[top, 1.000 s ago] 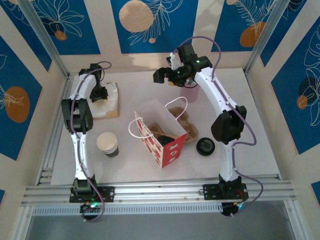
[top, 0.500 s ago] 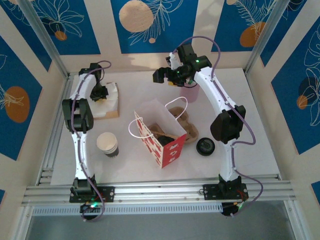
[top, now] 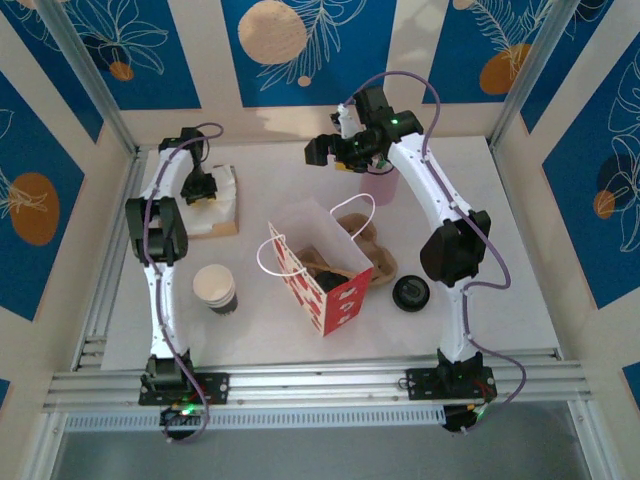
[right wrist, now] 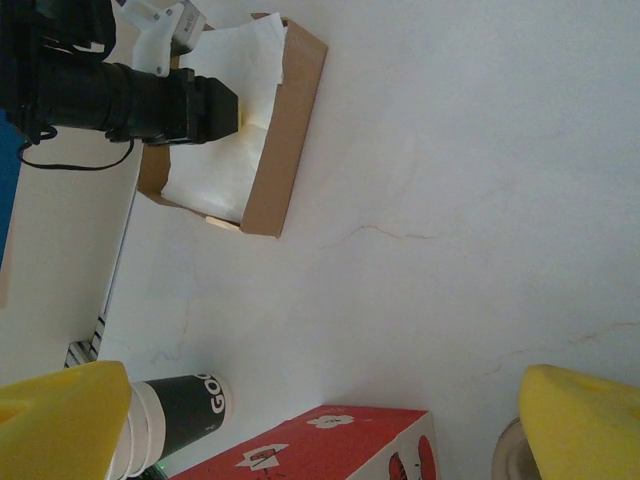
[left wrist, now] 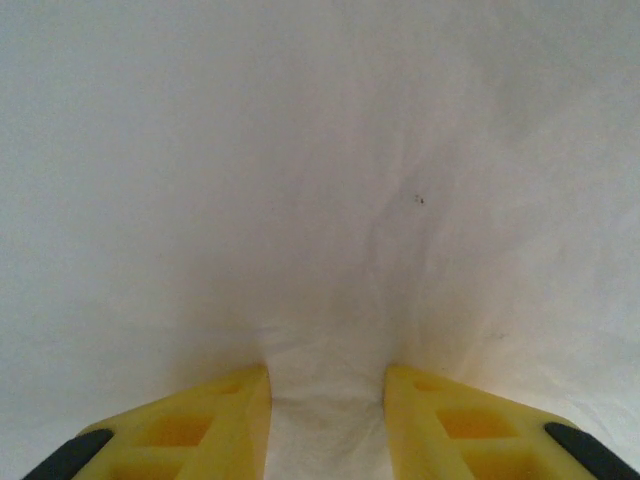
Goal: Pack the takeout coffee
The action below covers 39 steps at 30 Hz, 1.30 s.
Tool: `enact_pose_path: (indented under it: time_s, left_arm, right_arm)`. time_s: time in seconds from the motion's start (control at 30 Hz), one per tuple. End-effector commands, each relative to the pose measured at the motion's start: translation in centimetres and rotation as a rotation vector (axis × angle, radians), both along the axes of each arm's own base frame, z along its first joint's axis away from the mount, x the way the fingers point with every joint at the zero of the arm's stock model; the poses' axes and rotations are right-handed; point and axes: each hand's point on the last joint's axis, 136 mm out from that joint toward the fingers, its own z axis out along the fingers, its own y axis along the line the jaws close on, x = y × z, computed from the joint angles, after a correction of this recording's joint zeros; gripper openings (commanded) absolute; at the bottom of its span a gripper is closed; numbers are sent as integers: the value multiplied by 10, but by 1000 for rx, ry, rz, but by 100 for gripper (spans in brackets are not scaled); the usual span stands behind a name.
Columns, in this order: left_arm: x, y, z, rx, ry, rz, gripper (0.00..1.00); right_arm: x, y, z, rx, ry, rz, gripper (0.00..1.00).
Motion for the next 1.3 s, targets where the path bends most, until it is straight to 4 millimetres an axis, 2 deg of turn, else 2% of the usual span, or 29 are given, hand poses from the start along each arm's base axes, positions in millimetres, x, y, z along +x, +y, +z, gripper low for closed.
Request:
enact_pose_path:
  time_s: [0.0, 0.1, 0.2, 0.4, 0.8, 1.27]
  left_arm:
    - [-1, 8, -10, -2, 31, 14, 34]
    - [-1, 8, -15, -8, 39, 14, 32]
    - [0, 7, -15, -12, 36, 16, 24]
    - [2, 9, -2, -1, 10, 18, 15]
    - [4, 11, 29, 11, -42, 17, 16]
    - [3, 9, 34, 1, -50, 17, 13]
  right_arm:
    - [-3, 3, 4, 19, 3, 30, 99]
    - [-4, 4, 6, 21, -1, 34, 99]
    - [-4, 5, 8, 23, -5, 38, 99]
    - [-5, 6, 9, 23, -8, 43, 99]
    - [-8, 11, 12, 29, -13, 59, 99]
    - [-10, 14, 11, 28, -12, 70, 99]
